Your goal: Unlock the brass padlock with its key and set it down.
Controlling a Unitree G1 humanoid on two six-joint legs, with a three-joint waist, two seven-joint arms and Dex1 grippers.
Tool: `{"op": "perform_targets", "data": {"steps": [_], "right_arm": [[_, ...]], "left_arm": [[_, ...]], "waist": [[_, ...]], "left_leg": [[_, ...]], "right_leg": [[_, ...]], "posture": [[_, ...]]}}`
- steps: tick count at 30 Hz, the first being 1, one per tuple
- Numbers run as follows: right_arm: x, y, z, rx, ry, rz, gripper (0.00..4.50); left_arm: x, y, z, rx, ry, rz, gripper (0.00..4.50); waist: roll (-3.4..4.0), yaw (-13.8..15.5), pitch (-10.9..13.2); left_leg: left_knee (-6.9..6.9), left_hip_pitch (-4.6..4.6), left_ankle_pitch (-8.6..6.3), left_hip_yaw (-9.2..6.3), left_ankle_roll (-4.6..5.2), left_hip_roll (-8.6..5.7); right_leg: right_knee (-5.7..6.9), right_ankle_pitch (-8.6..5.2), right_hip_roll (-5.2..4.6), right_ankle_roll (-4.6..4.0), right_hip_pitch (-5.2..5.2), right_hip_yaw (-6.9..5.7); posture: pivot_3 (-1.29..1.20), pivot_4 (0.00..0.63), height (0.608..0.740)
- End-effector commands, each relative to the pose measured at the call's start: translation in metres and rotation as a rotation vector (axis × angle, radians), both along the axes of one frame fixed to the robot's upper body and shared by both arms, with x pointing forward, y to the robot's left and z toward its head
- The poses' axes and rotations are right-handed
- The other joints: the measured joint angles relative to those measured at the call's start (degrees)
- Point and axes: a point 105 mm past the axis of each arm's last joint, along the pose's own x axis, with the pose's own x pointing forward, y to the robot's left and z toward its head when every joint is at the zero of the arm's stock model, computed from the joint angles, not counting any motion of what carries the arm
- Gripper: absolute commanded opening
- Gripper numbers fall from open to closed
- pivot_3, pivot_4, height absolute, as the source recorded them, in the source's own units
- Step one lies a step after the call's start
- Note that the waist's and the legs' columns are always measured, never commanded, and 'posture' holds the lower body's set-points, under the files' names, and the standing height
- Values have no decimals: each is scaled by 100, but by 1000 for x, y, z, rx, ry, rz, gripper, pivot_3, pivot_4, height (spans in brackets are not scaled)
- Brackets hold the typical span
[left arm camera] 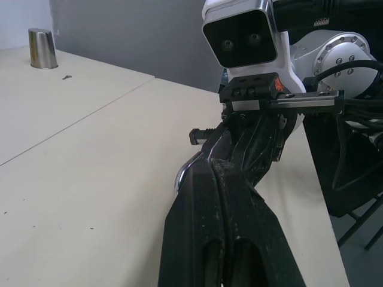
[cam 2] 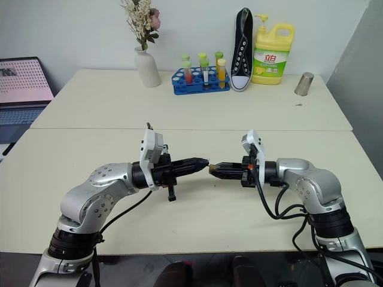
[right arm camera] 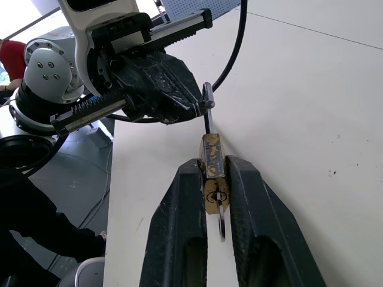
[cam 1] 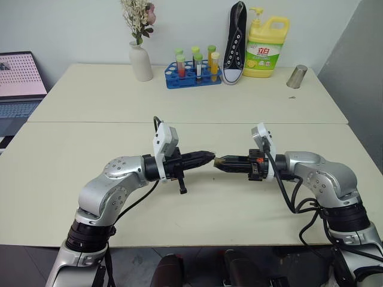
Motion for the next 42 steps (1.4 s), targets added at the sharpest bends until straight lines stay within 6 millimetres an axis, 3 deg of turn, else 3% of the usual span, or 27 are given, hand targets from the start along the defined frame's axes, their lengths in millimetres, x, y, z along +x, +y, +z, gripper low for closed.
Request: {"op": "perform_targets", "data": {"steps": [1,6,9,12,16,24,30,35,36,42], "right_arm": [[-3,2,9,10,-41,24,150],[-1,1,8,8,-36,9,150],[2,-2,8,13,-9,-15,150],[3,-5,6,-9,26,-18,150],[-1,-5,-9,-85,104,18,150],[-1,5,-50,-220,291,35,150],[15,16,-64,-244,372,-7,150],[33,13,-71,-269,391,-86,150],[36,11,-72,-277,387,-98,873],[40,-5,-64,-342,173,-69,2895]], "left_arm": [[-6,0,13,-4,-63,-17,0],[-19,11,13,111,-169,-20,0],[-29,25,4,287,-312,-29,0],[-30,46,-13,481,-455,-20,549],[-27,58,-25,555,-610,-7,1847],[-29,43,-25,416,-551,2,4447],[-32,42,-31,440,-529,-38,4500],[-31,43,-34,456,-516,-40,4500],[-31,43,-34,456,-515,-40,4500],[-34,49,-40,436,-392,-18,4500]], "waist": [[0,0,0],[0,-8,0],[1,-24,1],[2,-8,2],[3,12,2],[-1,1,3],[-1,-18,3],[0,-16,3],[0,-15,4],[0,-9,3]], "left_leg": [[0,0,0,0,0,0],[-2,1,0,0,0,2],[-4,2,0,3,-1,5],[-6,4,0,3,-1,5],[-5,3,0,10,0,1],[-5,0,-1,10,1,2],[-4,2,-1,7,1,5],[-4,1,-1,7,1,4],[-4,0,-1,8,1,3],[-4,0,-1,7,1,2]], "right_leg": [[0,0,0,0,0,0],[-1,0,0,0,0,2],[-2,0,-3,-1,-1,6],[-2,-1,-10,-2,-3,4],[-4,-1,-19,-3,-3,4],[-5,-1,-20,-2,-4,4],[-2,-1,-16,-2,-4,2],[-2,-1,-16,-2,-4,1],[-3,0,-17,-2,-4,2],[-3,-1,-18,-1,-4,0]], "posture": [[0,150,740],[0,150,740],[0,150,740],[0,150,740],[0,150,740],[0,150,740],[0,150,740],[0,150,740],[0,150,740],[0,150,740]]}}
